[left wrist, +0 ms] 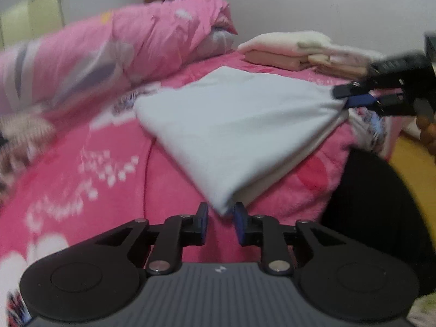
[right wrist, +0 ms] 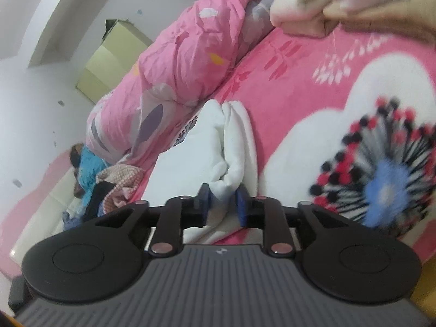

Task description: Fold clothes

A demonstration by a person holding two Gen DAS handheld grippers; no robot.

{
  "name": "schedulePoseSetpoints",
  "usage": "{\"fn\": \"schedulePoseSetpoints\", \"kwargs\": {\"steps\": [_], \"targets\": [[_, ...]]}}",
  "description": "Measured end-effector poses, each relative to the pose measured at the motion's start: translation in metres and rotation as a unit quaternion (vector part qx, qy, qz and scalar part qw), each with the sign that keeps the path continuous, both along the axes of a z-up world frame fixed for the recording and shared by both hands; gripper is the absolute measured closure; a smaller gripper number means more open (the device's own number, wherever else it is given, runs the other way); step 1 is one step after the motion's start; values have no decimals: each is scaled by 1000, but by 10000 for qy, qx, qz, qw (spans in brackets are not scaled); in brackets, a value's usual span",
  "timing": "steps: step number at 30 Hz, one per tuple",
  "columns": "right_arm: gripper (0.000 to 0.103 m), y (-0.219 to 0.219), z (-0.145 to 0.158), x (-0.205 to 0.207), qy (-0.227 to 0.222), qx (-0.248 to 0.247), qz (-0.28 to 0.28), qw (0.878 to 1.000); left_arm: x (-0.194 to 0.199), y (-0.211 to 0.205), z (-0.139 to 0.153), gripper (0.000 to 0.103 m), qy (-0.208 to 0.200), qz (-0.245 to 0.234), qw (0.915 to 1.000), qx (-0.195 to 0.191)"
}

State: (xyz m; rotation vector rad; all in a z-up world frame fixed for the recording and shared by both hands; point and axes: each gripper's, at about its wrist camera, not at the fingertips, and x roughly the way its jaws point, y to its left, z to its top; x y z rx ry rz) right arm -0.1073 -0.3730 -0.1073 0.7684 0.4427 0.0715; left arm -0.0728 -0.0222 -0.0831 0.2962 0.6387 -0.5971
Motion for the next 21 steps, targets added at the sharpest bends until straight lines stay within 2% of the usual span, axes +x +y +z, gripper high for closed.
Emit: {"fn": "schedulePoseSetpoints", "kwargs": {"steps": [3,5,7,9,11,13,14,16,17,19,21], "targets": [[75,-3,27,-18,-146,-749,-247,9968,2,29,16,76,128,182,9980,-597],[77,9,45,-16,-396,-1275,-180,9909,11,31,25,76,54,213,9958,-894],[80,28,61,-8,-679,-1807,15,9812,21,18,28,76,-24,137,9951,-980],[81,56,63,11,-750,-2355,500,9677,33,4,19,75,139,45,9952,-968],[82,74,45,32,-360,-2820,878,9547,44,-9,3,75,398,37,9947,-944],[84,80,17,52,274,-3215,1198,9389,51,-11,-12,76,607,210,9929,-1002],[84,82,13,59,488,-3357,1279,9320,50,-10,-12,76,578,210,9926,-1046],[85,87,35,64,589,-3544,1248,9249,49,-8,-10,76,574,193,9922,-1085],[85,91,48,66,502,-3654,1205,9216,50,-6,-11,76,591,200,9915,-1140],[85,100,72,67,43,-3704,1239,9205,52,-3,-14,75,626,221,9896,-1275],[85,107,74,79,-53,-3651,1382,9206,52,-1,-16,72,645,226,9878,-1400]]}}
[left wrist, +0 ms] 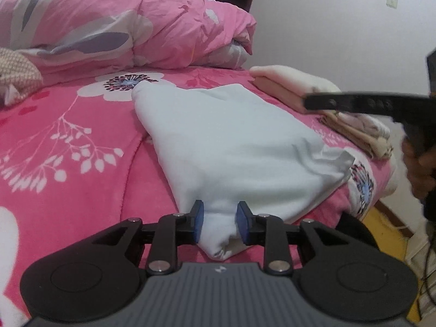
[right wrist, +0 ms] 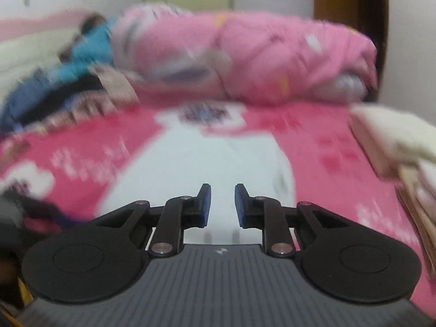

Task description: Fold clothes

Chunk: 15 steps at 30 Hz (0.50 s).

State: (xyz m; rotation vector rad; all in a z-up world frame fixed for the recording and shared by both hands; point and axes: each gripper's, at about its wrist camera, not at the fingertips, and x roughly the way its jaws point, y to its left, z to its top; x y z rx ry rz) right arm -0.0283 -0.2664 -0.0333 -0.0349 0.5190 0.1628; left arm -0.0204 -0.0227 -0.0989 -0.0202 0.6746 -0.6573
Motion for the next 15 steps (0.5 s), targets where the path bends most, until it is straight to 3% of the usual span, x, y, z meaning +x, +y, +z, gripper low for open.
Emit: {"fn": "schedulePoseSetpoints", "kwargs": {"steps": [2,4,6,7,9,12,15], "targets": [[86,4,-14,18,237,-60,88,9997,0,2,-1,71,-4,-11,10000,-95],[87,1,-47,38,826,-372,41,9959,0,3,-2,70,16,-19,9998,-201],[87,-4,-41,43,990,-222,4,9948,0,6,-4,68,26,-37,9995,-302],[86,-1,-25,46,986,-240,-62,9948,1,8,-5,67,31,-60,9993,-369],[85,10,6,46,570,-374,1,9977,2,12,-7,64,79,-92,9984,-561],[86,22,13,64,367,-196,210,9989,3,16,-10,63,86,-126,9972,-726],[87,24,-45,105,1231,-477,275,9909,1,18,-14,61,17,-141,9964,-833]]}}
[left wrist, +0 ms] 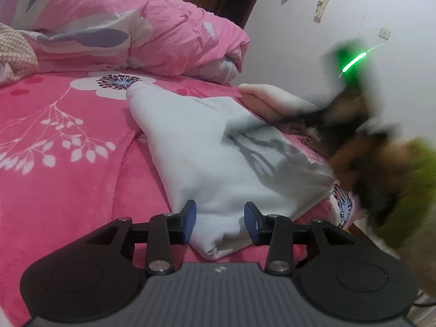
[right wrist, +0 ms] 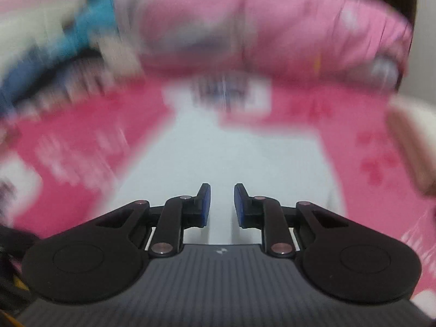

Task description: Fold clothes

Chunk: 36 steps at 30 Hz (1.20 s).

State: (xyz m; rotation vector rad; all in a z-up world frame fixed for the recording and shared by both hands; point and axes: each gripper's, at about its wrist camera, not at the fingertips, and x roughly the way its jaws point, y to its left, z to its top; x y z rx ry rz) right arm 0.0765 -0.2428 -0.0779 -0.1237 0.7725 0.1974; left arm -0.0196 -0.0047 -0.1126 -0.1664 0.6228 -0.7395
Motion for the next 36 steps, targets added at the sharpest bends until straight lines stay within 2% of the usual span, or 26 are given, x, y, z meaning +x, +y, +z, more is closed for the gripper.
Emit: {"fn": "schedulePoseSetpoints", "kwargs": {"steps": [1,3,6,8,9,10,14,15,16,18,20,21,24,25,28,31,33,34,36], "targets": [[87,-2,-7,5,106,4,55,9999,-1,1,-1,61,-18,-1,10000,-30],[87,-2,10,10,194,52,1,9998,-3,2,-2,53,-74,-74,9999,-85],[85,20,48,10,-249,-141,196,9994,-6,2,-5,49,-212,-166,9996,-86],[85,30,58,20,-497,124,458,9976,-9,1,-5,49,-310,-192,9993,-39],[86,34,54,29,-506,303,584,9965,-9,1,-5,49,-336,-193,9992,-38],[86,39,40,41,-319,351,603,9970,-10,1,-6,49,-346,-186,9992,-63],[87,27,3,65,298,228,143,9992,-7,7,-9,49,-275,-193,9991,-268],[87,25,4,69,402,190,-15,9990,-7,8,-10,49,-265,-206,9989,-313],[85,30,16,70,365,128,-52,9992,-6,10,-11,49,-264,-219,9988,-352],[85,43,34,71,91,104,261,9996,-7,11,-12,49,-293,-250,9985,-382],[86,52,37,86,9,486,496,9976,-7,12,-13,49,-319,-266,9983,-400],[87,56,31,97,51,511,518,9973,-7,12,-13,49,-326,-255,9983,-410],[88,65,-14,136,405,82,256,9988,-7,12,-14,49,-329,-217,9982,-447],[88,61,-18,139,359,163,229,9990,-6,12,-13,49,-305,-227,9982,-467],[87,63,4,133,321,143,125,9993,-4,15,-15,49,-225,-260,9978,-569],[87,71,24,132,161,221,302,9992,-1,19,-16,49,-151,-299,9971,-690],[88,71,10,154,347,254,240,9988,-2,21,-16,49,-145,-306,9969,-706],[88,71,-5,164,500,49,174,9986,-2,21,-15,49,-135,-288,9970,-710],[89,71,-20,174,472,-40,185,9987,-3,21,-14,49,-125,-275,9971,-693]]}}
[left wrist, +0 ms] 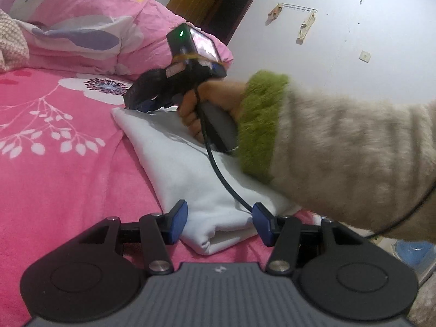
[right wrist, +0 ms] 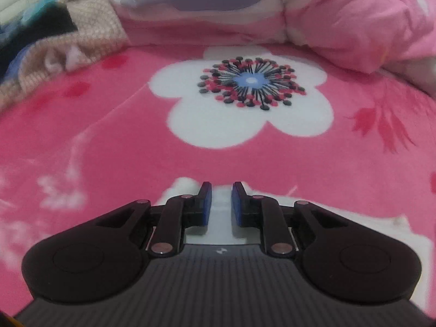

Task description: Fold clothes

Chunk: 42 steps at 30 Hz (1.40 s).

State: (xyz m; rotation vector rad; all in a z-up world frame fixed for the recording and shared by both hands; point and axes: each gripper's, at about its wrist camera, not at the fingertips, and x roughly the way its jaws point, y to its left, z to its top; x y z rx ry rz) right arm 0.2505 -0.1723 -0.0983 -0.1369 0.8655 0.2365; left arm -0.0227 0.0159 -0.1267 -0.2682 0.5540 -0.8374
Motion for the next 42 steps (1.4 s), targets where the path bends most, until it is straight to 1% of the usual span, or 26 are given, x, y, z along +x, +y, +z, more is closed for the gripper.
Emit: {"fn": "schedulePoseSetpoints", "kwargs": {"steps": [1,4,6,8,9,11,12,13,15,16,17,20,21,23,24,25,28,30,31,33,34,35,37,40,41,42], "targets": [[89,-1,4,-2,-63,30,31,10000,0,0,0,49,6,-5,10000,-2],[88,-2,46,-27,-273,111,178,9994,-1,1,0,49,36,-15,10000,-46],[88,-3,75,-59,-443,183,530,9974,-1,3,-1,49,93,-27,9999,-89],[88,0,85,-91,-435,241,957,9942,-1,4,-1,49,146,-32,9998,-107],[88,3,76,-98,-305,168,1052,9938,-2,4,0,49,163,-25,9998,-97],[88,9,38,-98,78,-142,1001,9948,-3,3,1,49,190,12,9998,-58],[88,7,15,-98,90,-145,925,9956,-4,3,2,49,212,40,9998,-42],[88,3,9,-101,-90,28,881,9961,-5,2,3,49,233,68,9997,-25],[88,-4,27,-102,5,264,611,9978,-6,1,5,49,275,124,9995,8],[86,-4,37,-105,59,274,514,9983,-7,1,6,49,293,146,9995,21],[86,-5,47,-112,27,282,545,9981,-8,0,6,49,305,158,9994,34],[86,-4,66,-143,-248,361,1046,9935,-11,2,7,49,329,164,9993,102],[87,-3,61,-149,-208,378,1108,9929,-11,2,8,49,338,171,9992,132],[87,0,30,-151,-34,282,1095,9936,-12,3,8,47,378,255,9987,239],[88,-1,16,-153,-206,310,1100,9932,-11,4,7,47,454,292,9982,278],[88,-2,13,-155,-276,359,1050,9934,-10,6,5,47,554,302,9977,253],[86,-8,39,-161,-180,559,799,9951,-9,13,5,47,677,347,9971,102],[86,-8,51,-188,-434,585,1038,9919,-8,15,7,47,660,358,9971,103],[86,-7,51,-198,-475,615,1130,9906,-10,18,8,47,636,369,9972,130],[86,-5,31,-210,-361,661,1193,9900,-14,25,10,47,598,411,9972,189],[87,-4,16,-214,-441,632,1156,9903,-16,28,11,47,581,455,9970,228],[87,-6,10,-219,-586,720,1120,9894,-18,32,13,47,565,517,9967,275],[87,-11,13,-224,-725,979,987,9876,-22,40,18,47,524,652,9959,353],[86,-17,39,-249,-904,1188,812,9855,-24,54,28,47,417,961,9938,365],[86,-19,40,-257,-903,1205,768,9856,-23,57,31,47,379,1036,9933,352],[86,-19,32,-265,-825,1156,742,9871,-21,59,35,47,349,1098,9927,344]]}}
